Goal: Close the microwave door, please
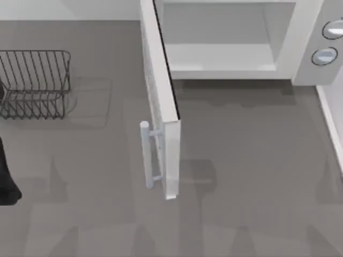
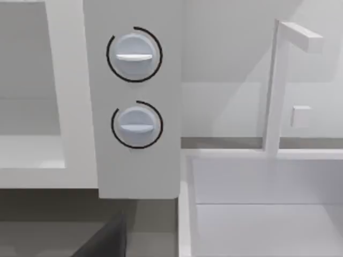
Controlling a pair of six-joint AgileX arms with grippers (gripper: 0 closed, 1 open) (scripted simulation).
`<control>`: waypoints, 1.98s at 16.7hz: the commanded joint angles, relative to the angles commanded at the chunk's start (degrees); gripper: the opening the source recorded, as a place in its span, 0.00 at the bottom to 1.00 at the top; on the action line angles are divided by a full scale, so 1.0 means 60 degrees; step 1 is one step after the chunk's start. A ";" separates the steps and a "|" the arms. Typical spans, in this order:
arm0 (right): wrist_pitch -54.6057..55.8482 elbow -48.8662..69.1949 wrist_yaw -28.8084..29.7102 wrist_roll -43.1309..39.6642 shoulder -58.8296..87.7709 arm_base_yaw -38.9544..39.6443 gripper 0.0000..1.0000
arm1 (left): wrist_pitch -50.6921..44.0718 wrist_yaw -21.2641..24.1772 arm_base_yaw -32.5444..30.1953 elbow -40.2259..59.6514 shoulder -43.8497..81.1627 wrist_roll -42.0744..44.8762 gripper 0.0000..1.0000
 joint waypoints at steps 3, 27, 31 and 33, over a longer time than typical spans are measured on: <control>0.0000 0.0000 0.0000 0.0000 0.0000 0.0000 1.00 | -0.0051 0.0022 -0.0023 0.0035 0.0062 0.0028 1.00; 0.0000 0.0000 0.0000 0.0000 0.0000 0.0000 1.00 | -1.0967 0.3027 -0.2929 1.2336 1.3414 0.6516 1.00; 0.0000 0.0000 0.0000 0.0000 0.0000 0.0000 1.00 | -1.2620 0.3567 -0.3327 1.5203 1.5386 0.7659 1.00; 0.0000 0.0000 0.0000 0.0000 0.0000 0.0000 1.00 | -1.3229 0.3797 -0.3476 1.6505 1.6117 0.8139 1.00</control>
